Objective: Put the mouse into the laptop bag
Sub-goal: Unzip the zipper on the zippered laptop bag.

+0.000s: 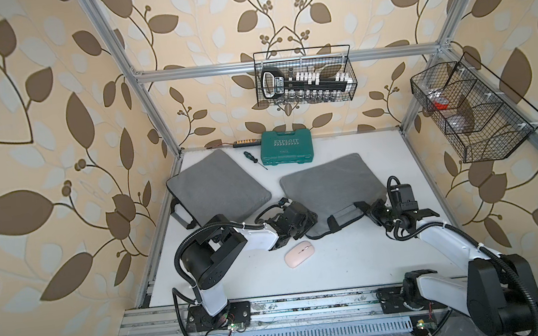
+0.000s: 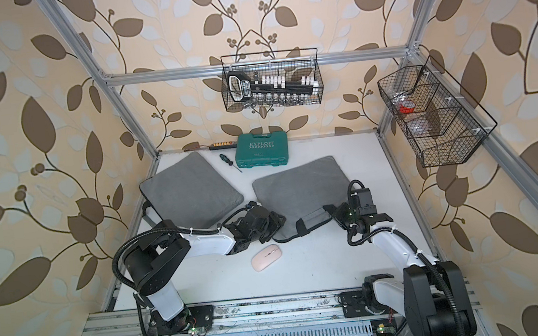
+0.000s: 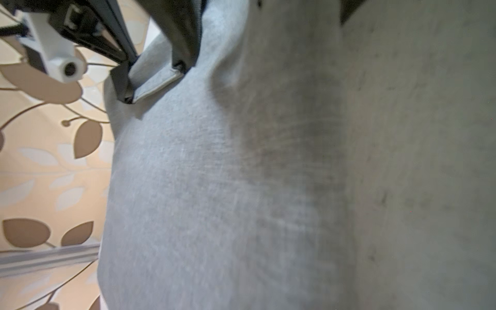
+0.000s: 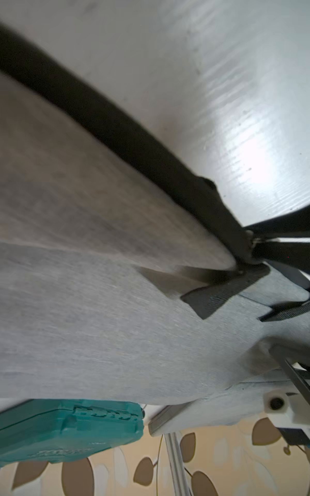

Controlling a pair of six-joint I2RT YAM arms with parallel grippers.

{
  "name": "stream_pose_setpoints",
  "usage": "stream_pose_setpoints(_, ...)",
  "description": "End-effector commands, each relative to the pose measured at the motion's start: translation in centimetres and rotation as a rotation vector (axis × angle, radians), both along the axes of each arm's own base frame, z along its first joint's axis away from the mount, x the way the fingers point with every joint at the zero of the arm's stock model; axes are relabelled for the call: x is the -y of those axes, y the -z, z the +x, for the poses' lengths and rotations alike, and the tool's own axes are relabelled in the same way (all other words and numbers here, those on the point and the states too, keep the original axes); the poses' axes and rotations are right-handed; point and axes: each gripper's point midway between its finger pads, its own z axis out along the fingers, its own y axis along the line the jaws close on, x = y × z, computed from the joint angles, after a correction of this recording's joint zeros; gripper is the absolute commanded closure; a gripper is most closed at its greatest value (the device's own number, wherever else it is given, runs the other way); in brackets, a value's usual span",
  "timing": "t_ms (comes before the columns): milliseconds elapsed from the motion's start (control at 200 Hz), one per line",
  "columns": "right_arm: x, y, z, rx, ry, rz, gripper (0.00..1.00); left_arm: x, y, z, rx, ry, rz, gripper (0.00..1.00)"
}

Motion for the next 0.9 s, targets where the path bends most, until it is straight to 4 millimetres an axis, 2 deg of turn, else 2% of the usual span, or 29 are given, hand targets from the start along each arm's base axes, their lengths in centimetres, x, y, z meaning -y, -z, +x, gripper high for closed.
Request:
stream_pose_setpoints(0,-2.8,-0.4,-1.1,0.024,-0.111,0.044,1.00,1.2,0.1,0.6,-0.005,-0.010,-0.044,0.98)
stream_pose_setpoints(10,-3.0,-0.4,-1.3,0.024,-0.118,0.044,1.00,1.3,0.1,0.7,-0.005,-0.011,-0.043,1.00)
stream_pose_setpoints(250,-8.4,0.2,-4.3,0.005,-0.239,0.094,1.00,1.1,-0.1,2.1,0.001,-0.085,-0.017,1.00)
stream_pose_setpoints(475,-13.2,-1.3,-5.0,0.037,-0.348,0.125,1.00,2.0,-0.6,3.2,0.005,-0.100,-0.018,1.00)
stream_pose_setpoints(535,-13.4,-1.6,-4.9,0.032,-0.351,0.078,1.00,1.9,-0.6,3.2,0.007,-0.105,-0.014,1.00)
stream_pose_setpoints(670,-14.0,-1.6,-4.8,0.043,-0.381,0.090,1.00,1.3,-1.5,3.3,0.040,-0.104,0.012,1.00)
stream_pose_setpoints(775,-13.7,-1.0,-4.6,0.029,-0.378,0.067,1.00,0.2,-2.3,3.1,0.068,-0.112,0.044,0.50)
stream_pose_setpoints(850,-12.5,-0.6,-4.1,0.018,-0.345,0.063,1.00,-0.9,-3.2,3.0,0.106,-0.130,0.051,0.12)
stream_pose_setpoints(875,-11.7,-0.6,-3.8,0.019,-0.318,0.068,1.00,-1.2,-3.5,3.2,0.119,-0.136,0.054,0.03)
stream_pose_setpoints(895,-11.0,-0.5,-3.5,0.023,-0.297,0.068,1.00,-1.6,-3.8,3.3,0.127,-0.140,0.059,0.01)
